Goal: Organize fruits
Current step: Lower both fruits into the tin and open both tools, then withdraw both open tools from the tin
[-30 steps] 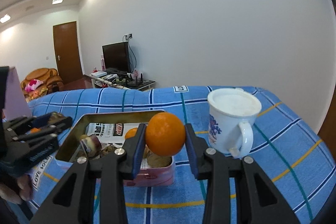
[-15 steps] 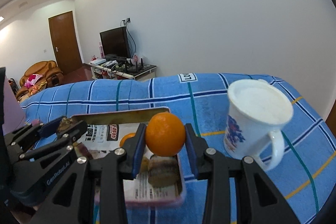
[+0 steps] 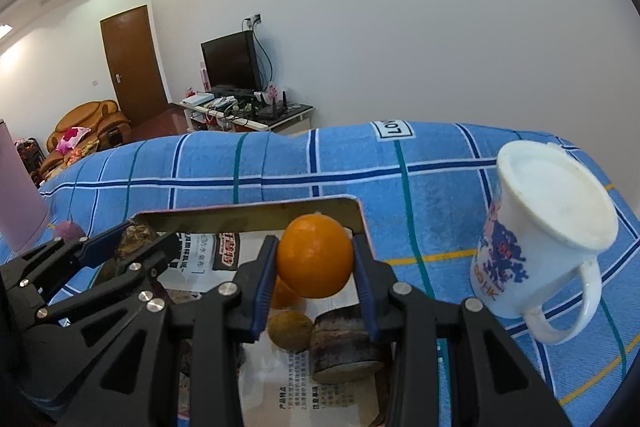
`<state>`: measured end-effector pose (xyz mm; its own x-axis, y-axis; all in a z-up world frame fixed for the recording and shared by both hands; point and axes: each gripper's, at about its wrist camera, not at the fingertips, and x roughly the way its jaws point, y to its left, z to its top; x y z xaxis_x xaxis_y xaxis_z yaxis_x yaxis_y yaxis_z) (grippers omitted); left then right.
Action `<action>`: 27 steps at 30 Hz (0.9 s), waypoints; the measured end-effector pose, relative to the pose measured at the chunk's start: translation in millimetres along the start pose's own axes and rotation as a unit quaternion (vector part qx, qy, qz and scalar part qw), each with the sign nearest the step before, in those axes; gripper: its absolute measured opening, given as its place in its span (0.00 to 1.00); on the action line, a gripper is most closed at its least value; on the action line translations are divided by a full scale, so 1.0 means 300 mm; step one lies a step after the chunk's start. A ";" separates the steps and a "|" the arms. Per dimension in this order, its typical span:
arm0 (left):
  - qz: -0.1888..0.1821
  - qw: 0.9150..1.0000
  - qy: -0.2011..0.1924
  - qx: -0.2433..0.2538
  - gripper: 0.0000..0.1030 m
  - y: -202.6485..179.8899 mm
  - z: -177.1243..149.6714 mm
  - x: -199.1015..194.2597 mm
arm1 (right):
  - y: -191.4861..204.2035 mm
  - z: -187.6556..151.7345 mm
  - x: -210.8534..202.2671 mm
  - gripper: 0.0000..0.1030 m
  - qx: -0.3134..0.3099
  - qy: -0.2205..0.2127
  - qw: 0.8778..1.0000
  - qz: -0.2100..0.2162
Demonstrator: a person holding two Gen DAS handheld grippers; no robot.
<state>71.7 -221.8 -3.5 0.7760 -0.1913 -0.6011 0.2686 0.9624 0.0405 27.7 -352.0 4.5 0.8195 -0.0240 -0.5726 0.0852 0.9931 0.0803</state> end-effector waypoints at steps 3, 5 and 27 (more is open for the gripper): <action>0.003 1.000 0.003 0.001 0.40 -0.008 0.002 0.009 | 0.001 -0.002 -0.002 0.43 -0.003 -0.004 1.000 0.015; 0.007 1.000 0.005 -0.004 0.41 -0.007 0.000 0.012 | 0.000 -0.001 -0.018 0.55 -0.003 -0.019 1.000 0.020; 0.022 0.996 -0.087 -0.007 0.79 0.039 -0.104 -0.195 | -0.029 -0.090 -0.307 1.00 0.040 -0.189 0.980 -0.052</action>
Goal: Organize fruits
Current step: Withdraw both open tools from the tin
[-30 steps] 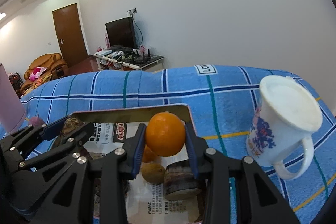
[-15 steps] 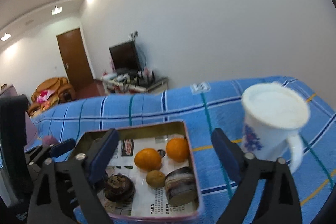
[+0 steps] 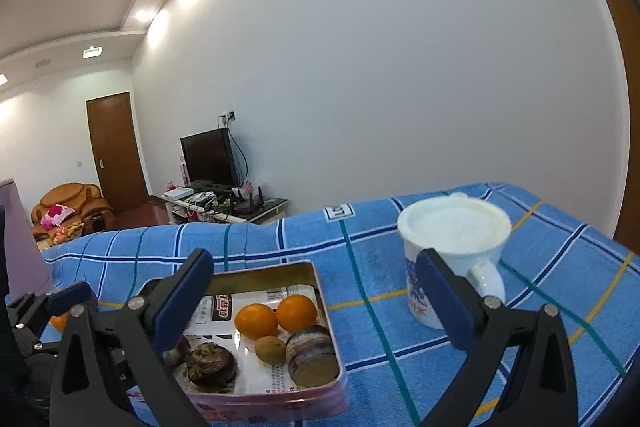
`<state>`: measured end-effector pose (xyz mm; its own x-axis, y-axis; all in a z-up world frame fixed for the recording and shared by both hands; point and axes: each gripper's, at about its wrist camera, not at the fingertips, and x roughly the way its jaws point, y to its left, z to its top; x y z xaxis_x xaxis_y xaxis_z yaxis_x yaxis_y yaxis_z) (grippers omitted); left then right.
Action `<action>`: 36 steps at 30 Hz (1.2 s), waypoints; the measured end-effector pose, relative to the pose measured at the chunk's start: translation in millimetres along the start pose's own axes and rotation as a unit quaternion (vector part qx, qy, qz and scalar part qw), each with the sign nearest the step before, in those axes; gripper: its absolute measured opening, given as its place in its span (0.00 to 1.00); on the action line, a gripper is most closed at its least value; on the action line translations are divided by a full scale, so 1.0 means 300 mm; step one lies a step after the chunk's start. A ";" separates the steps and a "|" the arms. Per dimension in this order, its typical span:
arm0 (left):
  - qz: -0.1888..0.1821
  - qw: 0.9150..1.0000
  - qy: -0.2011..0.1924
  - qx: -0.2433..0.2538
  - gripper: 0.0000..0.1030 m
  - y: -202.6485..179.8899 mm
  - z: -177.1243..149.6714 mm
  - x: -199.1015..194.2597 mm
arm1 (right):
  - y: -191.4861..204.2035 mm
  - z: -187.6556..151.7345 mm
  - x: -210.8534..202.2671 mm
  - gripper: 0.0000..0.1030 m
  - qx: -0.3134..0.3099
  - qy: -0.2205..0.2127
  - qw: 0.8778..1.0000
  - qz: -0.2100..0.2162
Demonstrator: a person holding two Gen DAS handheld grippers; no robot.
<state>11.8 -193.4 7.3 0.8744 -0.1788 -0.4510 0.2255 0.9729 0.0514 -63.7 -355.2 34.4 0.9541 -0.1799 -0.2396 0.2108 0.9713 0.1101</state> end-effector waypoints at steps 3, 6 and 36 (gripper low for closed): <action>0.001 1.000 -0.013 -0.002 0.79 0.015 -0.011 -0.032 | 0.019 -0.004 -0.017 1.00 -0.015 -0.002 1.000 -0.001; 0.004 1.000 -0.014 0.001 0.79 0.025 -0.026 -0.059 | 0.036 -0.015 -0.048 1.00 -0.027 0.000 1.000 -0.002; -0.002 0.999 -0.002 0.032 0.79 0.093 -0.127 -0.226 | 0.089 -0.103 -0.266 1.00 -0.048 0.029 0.998 -0.035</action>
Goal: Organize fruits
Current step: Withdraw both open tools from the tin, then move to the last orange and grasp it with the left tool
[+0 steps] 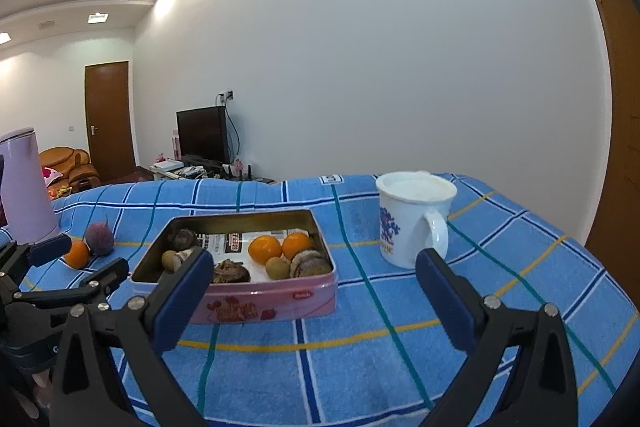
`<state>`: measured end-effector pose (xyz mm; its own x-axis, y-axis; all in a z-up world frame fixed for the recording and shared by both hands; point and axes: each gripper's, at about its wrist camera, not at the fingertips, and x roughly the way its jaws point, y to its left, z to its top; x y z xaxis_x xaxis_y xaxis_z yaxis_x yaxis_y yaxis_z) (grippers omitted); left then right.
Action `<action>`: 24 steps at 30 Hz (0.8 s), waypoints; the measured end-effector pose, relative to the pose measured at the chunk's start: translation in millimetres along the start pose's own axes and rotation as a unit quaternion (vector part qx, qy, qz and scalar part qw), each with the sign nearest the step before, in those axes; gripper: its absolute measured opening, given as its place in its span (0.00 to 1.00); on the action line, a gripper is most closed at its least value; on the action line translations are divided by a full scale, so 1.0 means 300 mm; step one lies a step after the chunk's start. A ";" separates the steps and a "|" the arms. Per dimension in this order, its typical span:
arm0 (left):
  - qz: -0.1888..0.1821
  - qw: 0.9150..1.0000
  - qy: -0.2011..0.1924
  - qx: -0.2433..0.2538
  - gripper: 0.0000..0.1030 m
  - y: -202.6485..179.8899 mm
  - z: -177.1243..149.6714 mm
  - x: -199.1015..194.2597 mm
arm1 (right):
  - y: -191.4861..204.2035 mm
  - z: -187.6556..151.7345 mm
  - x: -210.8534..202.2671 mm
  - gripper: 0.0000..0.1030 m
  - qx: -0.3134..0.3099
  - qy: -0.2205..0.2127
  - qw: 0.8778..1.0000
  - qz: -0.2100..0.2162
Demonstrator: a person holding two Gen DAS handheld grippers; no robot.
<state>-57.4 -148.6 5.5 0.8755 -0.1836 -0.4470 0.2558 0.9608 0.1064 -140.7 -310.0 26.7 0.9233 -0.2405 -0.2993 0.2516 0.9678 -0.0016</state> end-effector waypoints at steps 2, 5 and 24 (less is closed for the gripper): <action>0.007 1.000 0.003 0.010 0.79 0.009 -0.004 0.002 | 0.012 -0.003 -0.004 1.00 0.005 0.003 1.000 -0.001; 0.012 1.000 0.003 0.007 0.79 0.037 -0.007 0.002 | 0.038 -0.008 -0.001 1.00 0.018 0.014 1.000 0.001; 0.054 0.998 0.032 -0.018 0.79 0.273 -0.027 0.064 | 0.301 0.000 0.090 1.00 0.030 0.051 0.997 0.046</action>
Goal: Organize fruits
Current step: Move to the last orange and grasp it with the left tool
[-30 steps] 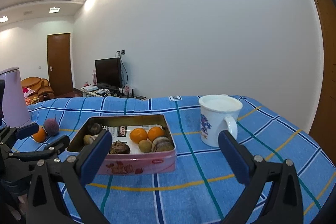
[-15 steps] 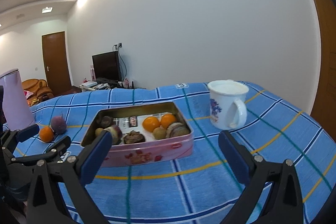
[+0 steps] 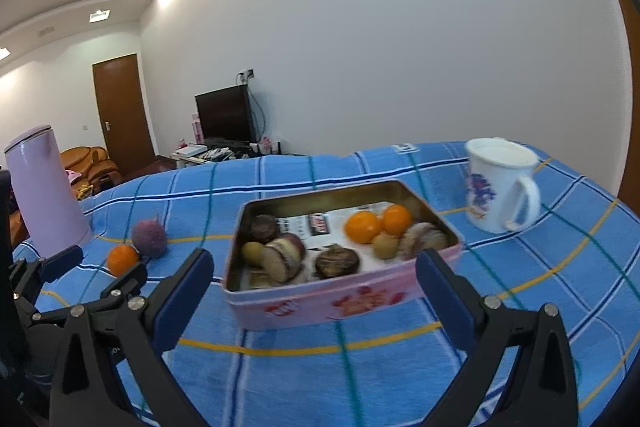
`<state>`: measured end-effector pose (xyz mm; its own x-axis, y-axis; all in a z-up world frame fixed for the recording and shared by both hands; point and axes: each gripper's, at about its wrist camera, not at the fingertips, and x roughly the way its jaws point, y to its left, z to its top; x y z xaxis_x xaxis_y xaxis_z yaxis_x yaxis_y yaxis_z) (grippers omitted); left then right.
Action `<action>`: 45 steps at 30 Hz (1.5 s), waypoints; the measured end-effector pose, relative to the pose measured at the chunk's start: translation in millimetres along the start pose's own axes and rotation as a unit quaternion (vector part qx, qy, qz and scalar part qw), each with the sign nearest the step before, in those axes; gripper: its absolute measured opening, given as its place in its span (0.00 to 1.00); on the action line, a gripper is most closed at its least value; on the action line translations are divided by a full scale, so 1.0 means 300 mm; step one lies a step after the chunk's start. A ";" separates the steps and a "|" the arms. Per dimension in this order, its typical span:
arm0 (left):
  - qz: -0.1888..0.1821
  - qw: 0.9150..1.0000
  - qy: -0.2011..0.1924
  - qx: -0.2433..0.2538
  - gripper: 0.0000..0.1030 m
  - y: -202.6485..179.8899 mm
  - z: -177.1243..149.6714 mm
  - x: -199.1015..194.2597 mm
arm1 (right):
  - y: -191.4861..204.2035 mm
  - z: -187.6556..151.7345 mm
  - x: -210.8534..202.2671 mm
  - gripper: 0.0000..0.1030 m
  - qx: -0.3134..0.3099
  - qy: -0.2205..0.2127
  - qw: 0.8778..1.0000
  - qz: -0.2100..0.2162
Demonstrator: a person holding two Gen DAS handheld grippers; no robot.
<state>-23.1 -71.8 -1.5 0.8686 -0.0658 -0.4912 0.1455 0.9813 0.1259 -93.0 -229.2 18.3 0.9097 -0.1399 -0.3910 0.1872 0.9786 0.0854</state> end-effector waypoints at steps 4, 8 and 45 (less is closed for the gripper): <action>0.005 1.000 0.007 -0.011 0.79 0.053 0.003 0.026 | 0.078 0.001 0.033 1.00 -0.007 0.005 1.000 0.016; 0.009 0.999 0.018 -0.027 0.79 0.110 0.003 0.056 | 0.146 0.002 0.057 1.00 -0.013 0.006 0.999 0.029; -0.126 0.975 0.141 -0.112 0.57 0.285 0.047 0.371 | 0.299 0.011 0.114 1.00 -0.033 0.005 0.995 0.091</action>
<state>92.8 2.2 -33.2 0.6486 -0.2891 -0.7041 0.2028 0.9573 -0.2063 -43.8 -146.7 15.8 0.9223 0.0411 -0.3843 -0.0044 0.9954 0.0958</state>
